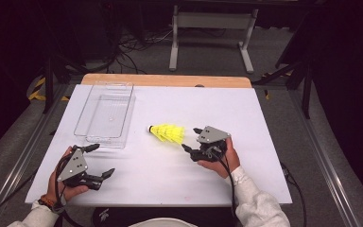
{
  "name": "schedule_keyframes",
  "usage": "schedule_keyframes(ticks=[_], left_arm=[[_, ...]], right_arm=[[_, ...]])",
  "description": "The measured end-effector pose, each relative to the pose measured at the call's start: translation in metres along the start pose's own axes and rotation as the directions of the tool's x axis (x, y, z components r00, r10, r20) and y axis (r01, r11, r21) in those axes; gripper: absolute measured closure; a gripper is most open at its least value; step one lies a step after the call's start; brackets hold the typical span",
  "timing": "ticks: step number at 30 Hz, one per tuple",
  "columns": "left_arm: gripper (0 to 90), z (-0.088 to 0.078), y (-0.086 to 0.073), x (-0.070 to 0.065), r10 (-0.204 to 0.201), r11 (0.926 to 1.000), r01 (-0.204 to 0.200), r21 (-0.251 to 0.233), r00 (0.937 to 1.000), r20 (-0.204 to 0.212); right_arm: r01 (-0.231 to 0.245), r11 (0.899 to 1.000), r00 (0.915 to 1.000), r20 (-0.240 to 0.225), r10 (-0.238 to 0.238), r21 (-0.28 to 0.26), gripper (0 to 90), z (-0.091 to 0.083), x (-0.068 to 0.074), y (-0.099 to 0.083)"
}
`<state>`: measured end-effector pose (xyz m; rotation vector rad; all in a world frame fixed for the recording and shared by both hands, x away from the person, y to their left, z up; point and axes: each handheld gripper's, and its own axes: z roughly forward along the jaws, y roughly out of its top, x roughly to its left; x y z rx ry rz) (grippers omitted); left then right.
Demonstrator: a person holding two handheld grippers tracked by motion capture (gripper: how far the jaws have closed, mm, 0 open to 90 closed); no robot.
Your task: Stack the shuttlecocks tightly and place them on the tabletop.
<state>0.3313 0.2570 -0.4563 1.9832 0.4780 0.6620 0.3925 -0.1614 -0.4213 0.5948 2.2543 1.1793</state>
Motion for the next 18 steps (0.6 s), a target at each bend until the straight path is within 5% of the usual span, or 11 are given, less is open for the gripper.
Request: schedule_keyframes(ticks=[18], left_arm=[[5.5,0.013,0.012,0.005,0.021,0.9995,-0.02,-0.024,0.9998,0.008]], right_arm=[[-0.002,1.0,0.9974,0.073,0.003,-0.017,14.7,-0.02,0.007,-0.029]])
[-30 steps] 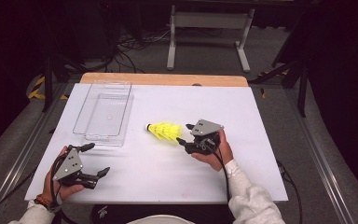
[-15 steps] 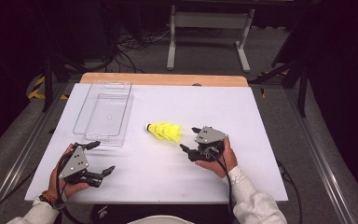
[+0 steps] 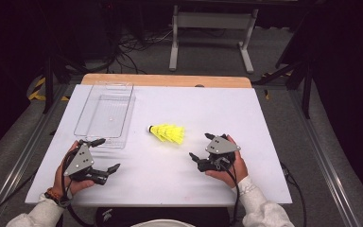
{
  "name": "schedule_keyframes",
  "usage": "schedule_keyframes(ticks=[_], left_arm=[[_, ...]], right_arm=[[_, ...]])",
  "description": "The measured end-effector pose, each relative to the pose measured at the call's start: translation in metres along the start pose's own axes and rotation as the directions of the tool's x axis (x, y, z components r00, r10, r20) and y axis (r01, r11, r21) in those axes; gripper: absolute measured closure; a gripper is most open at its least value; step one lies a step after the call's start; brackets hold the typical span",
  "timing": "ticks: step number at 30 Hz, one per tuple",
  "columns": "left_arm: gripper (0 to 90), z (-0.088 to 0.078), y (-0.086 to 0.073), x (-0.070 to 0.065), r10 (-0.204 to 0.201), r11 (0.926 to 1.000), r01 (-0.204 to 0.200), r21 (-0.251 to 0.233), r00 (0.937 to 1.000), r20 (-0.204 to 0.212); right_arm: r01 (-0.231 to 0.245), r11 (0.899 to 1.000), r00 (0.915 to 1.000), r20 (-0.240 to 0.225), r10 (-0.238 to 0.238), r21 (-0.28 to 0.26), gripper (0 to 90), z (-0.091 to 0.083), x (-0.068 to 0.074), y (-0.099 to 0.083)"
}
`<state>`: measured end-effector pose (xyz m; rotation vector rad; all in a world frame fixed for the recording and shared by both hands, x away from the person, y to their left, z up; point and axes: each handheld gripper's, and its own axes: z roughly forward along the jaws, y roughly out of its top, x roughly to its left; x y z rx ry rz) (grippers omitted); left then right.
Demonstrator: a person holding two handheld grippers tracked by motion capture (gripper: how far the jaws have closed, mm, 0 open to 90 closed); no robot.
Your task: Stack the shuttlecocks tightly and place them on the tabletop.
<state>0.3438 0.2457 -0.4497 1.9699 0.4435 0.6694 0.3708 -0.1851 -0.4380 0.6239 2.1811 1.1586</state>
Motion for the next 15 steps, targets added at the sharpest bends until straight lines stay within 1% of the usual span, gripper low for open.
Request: schedule_keyframes(ticks=[2,3,5,6,7,9,10,12,15], left_arm=[[5.4,0.001,0.0,0.0,-0.006,1.0,0.006,-0.004,1.0,0.003],[5.4,0.002,0.001,0.0,-0.011,0.9999,0.011,-0.007,0.9999,0.006],[5.4,0.002,0.001,0.001,-0.009,0.9999,0.009,-0.007,0.9999,0.008],[5.4,0.004,0.001,0.002,-0.003,1.0,0.003,-0.007,1.0,0.008],[5.4,0.004,0.001,0.002,-0.008,0.9999,0.008,-0.006,0.9999,0.011],[5.4,0.005,0.001,0.003,-0.019,0.9997,0.019,-0.014,0.9997,0.015],[5.5,0.006,0.001,0.004,-0.018,0.9997,0.018,-0.013,0.9997,0.019],[5.5,0.008,0.001,0.004,-0.017,0.9998,0.017,-0.012,0.9995,0.025],[5.4,0.009,-0.001,0.001,-0.013,0.9999,0.013,-0.002,0.9992,0.037]], right_arm=[[0.005,1.0,0.9999,0.01,-0.005,0.002,14.2,-0.001,0.0,-0.004],[-0.001,1.0,1.0,0.007,0.001,-0.004,14.1,-0.003,0.0,-0.006],[0.001,1.0,1.0,0.008,-0.001,-0.007,14.2,-0.004,0.001,-0.007],[0.006,1.0,0.9998,0.018,-0.006,-0.007,14.1,-0.005,0.001,-0.008],[0.01,1.0,0.9996,0.028,-0.009,-0.013,14.2,-0.007,0.001,-0.01],[0.007,1.0,0.9994,0.033,-0.006,-0.016,14.3,-0.009,0.001,-0.012],[0.004,1.0,0.9992,0.04,-0.004,-0.016,14.3,-0.009,0.002,-0.013],[-0.006,1.0,0.9993,0.036,0.007,-0.014,14.3,-0.01,0.002,-0.016],[0.002,1.0,0.9992,0.041,-0.002,-0.003,14.5,-0.009,0.004,-0.018]])
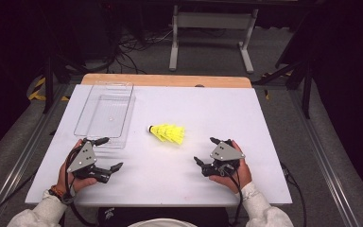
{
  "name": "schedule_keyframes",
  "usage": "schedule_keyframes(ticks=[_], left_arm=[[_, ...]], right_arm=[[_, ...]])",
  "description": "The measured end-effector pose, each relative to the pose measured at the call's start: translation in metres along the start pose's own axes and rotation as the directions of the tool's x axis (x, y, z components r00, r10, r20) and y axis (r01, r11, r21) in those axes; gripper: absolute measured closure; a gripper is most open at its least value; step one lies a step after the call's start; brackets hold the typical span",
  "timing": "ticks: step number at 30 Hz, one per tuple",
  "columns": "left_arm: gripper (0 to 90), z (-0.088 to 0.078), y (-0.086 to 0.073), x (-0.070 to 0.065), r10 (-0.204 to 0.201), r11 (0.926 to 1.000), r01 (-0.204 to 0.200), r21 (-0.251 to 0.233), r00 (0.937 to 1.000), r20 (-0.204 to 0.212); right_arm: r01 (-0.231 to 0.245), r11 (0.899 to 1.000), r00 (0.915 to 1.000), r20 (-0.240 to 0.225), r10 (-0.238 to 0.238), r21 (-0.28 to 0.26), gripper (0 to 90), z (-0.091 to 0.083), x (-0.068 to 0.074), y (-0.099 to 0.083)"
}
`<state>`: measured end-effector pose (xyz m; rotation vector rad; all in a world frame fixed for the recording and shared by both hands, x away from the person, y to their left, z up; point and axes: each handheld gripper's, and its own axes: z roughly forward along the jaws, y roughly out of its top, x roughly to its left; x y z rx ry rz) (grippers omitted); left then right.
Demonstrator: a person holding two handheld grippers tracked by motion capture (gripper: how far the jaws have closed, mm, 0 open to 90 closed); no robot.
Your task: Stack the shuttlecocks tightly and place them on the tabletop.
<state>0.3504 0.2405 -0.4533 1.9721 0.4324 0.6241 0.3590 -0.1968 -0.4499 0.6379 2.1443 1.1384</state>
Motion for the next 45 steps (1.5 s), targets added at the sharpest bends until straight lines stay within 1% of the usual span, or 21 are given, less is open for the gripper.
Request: schedule_keyframes(ticks=[4,5,8,9,11,12,14,16,18,19,22,23,25,27,30,31,32,34,37,39,45], left_arm=[[5.4,-0.001,-0.002,-0.005,-0.01,0.9999,0.01,0.004,0.9999,0.011],[5.3,-0.001,-0.003,-0.005,-0.007,1.0,0.007,0.005,0.9999,0.01],[5.3,-0.001,-0.004,-0.004,-0.011,0.9999,0.011,0.007,0.9998,0.015],[5.2,-0.001,-0.005,-0.004,-0.014,0.9999,0.014,0.006,0.9998,0.017],[5.2,0.0,-0.005,-0.003,-0.014,0.9999,0.014,0.009,0.9997,0.018],[5.2,0.0,-0.005,-0.004,-0.006,0.9999,0.006,0.014,0.9999,0.015],[5.2,0.0,-0.005,-0.004,0.002,0.9998,-0.003,0.022,0.9999,0.011],[5.2,0.0,-0.005,-0.004,-0.001,0.9998,0.001,0.019,0.9999,0.01],[5.2,0.0,-0.006,-0.003,-0.001,0.9998,0.001,0.019,1.0,0.009],[5.2,-0.001,-0.006,-0.003,0.0,0.9998,0.0,0.02,1.0,0.008],[5.2,-0.001,-0.007,-0.002,-0.008,0.9998,0.008,0.018,0.9999,0.009],[5.2,-0.002,-0.008,-0.003,-0.014,0.9998,0.014,0.017,0.9999,0.009],[5.1,-0.004,-0.008,-0.002,-0.011,0.9997,0.011,0.02,0.9999,0.008],[5.1,-0.005,-0.009,-0.002,-0.016,0.9998,0.016,0.016,0.9998,0.008],[5.1,-0.005,-0.009,-0.002,-0.016,0.9997,0.016,0.016,0.9998,0.007],[5.1,-0.005,-0.009,-0.003,-0.017,0.9997,0.017,0.015,0.9998,0.009],[5.1,-0.005,-0.009,-0.003,-0.014,0.9998,0.014,0.016,0.9998,0.01],[5.1,-0.005,-0.008,-0.004,-0.01,0.9998,0.009,0.019,0.9999,0.009],[5.1,-0.006,-0.008,-0.004,-0.016,0.9997,0.016,0.017,0.9999,0.002],[5.1,-0.005,-0.009,-0.003,-0.024,0.9995,0.024,0.019,0.9997,0.003],[5.1,-0.005,-0.009,-0.003,-0.018,0.9997,0.018,0.02,0.9998,0.011]], right_arm=[[-0.004,1.0,1.0,0.006,0.004,0.002,14.1,0.001,0.001,-0.002],[-0.004,1.0,0.9999,0.015,0.004,0.0,13.7,0.001,0.001,-0.003],[-0.006,1.0,0.9999,0.01,0.006,0.001,13.6,-0.001,0.001,-0.005],[0.004,1.0,0.9998,0.021,-0.004,0.003,13.1,-0.003,0.001,-0.008],[-0.001,1.0,0.9998,0.018,0.001,-0.004,12.2,-0.006,0.001,-0.009],[0.002,1.0,0.9997,0.026,-0.002,-0.003,11.4,-0.007,0.002,-0.009],[0.002,1.0,0.9997,0.023,-0.002,-0.01,11.4,-0.009,0.003,-0.01],[-0.008,1.0,0.9999,0.008,0.009,-0.026,10.3,-0.011,0.004,-0.011],[-0.007,1.0,0.9999,0.01,0.008,-0.026,9.5,-0.012,0.005,-0.012],[0.001,1.0,0.9999,0.013,-0.001,-0.025,8.7,-0.013,0.005,-0.013],[0.001,1.0,0.9998,0.02,0.0,-0.025,8.1,-0.017,0.005,-0.015],[-0.005,1.0,0.9998,0.018,0.005,-0.031,8.0,-0.018,0.005,-0.016],[-0.025,0.999,0.9995,0.018,0.026,-0.032,7.2,-0.02,0.004,-0.018],[-0.033,0.999,0.9991,0.026,0.033,-0.029,6.7,-0.019,0.002,-0.02],[-0.04,0.999,0.9991,0.015,0.041,-0.035,5.9,-0.018,0.002,-0.02],[-0.029,0.999,0.9996,0.006,0.029,-0.036,5.8,-0.017,0.004,-0.02],[-0.029,0.999,0.9996,0.006,0.029,-0.036,5.8,-0.017,0.004,-0.02],[-0.015,0.999,0.9998,0.011,0.015,-0.03,5.9,-0.016,0.006,-0.02],[-0.019,0.999,0.9998,0.01,0.019,-0.034,6.0,-0.015,0.007,-0.019],[-0.007,1.0,0.9998,0.018,0.007,-0.027,6.1,-0.014,0.008,-0.018],[-0.017,1.0,0.9994,0.029,0.017,-0.021,6.3,-0.013,0.006,-0.019]])
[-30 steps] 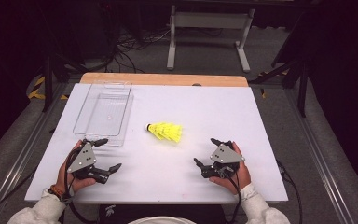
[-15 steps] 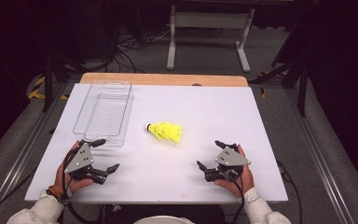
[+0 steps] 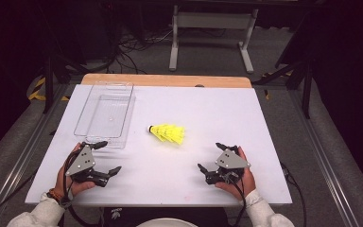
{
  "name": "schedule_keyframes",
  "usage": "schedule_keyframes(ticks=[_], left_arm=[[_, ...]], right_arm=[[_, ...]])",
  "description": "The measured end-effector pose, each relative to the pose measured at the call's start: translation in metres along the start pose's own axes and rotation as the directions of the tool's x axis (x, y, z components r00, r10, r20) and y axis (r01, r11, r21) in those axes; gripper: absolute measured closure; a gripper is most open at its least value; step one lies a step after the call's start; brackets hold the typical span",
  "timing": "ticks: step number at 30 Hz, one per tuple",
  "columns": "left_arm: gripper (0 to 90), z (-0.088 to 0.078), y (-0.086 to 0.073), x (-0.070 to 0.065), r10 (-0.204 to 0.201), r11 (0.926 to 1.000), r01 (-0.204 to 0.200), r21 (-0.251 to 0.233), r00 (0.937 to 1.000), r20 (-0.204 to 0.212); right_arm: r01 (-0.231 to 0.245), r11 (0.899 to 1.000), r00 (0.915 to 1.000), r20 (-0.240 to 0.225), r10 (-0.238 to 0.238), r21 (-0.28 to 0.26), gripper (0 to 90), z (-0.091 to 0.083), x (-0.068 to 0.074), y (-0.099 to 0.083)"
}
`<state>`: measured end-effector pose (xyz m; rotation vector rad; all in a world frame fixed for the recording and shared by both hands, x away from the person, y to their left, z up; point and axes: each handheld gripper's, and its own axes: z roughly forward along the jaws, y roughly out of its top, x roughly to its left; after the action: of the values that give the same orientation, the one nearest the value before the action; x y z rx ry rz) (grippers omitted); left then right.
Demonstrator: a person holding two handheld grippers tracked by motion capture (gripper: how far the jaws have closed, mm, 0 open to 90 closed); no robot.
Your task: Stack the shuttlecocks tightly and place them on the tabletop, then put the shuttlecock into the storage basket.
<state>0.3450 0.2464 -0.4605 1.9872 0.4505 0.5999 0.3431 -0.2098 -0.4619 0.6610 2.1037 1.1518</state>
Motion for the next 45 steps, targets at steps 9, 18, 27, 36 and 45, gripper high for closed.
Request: schedule_keyframes(ticks=[9,18,27,36,45], left_arm=[[5.1,-0.004,-0.001,0.0,0.006,1.0,-0.006,-0.004,1.0,-0.003],[5.1,-0.005,-0.001,-0.002,0.007,1.0,-0.007,-0.001,0.9999,-0.012],[5.1,-0.001,0.001,-0.003,0.014,0.9999,-0.014,0.01,0.9998,-0.014],[5.1,-0.001,0.0,-0.003,0.017,0.9998,-0.017,0.012,0.9998,-0.012],[5.1,-0.003,0.0,-0.002,0.028,0.9995,-0.028,0.011,0.9994,-0.02]], right_arm=[[-0.006,1.0,0.9997,0.022,0.006,-0.004,6.2,-0.001,-0.002,0.004],[0.006,1.0,1.0,-0.001,-0.006,-0.005,6.3,0.008,-0.001,0.011],[-0.009,1.0,0.9993,-0.035,0.01,0.01,6.2,0.016,-0.003,0.013],[-0.019,0.999,0.9969,-0.076,0.021,0.026,6.2,0.032,-0.002,0.02],[-0.003,0.998,0.9901,-0.14,0.01,0.056,7.3,0.058,0.004,0.034]])
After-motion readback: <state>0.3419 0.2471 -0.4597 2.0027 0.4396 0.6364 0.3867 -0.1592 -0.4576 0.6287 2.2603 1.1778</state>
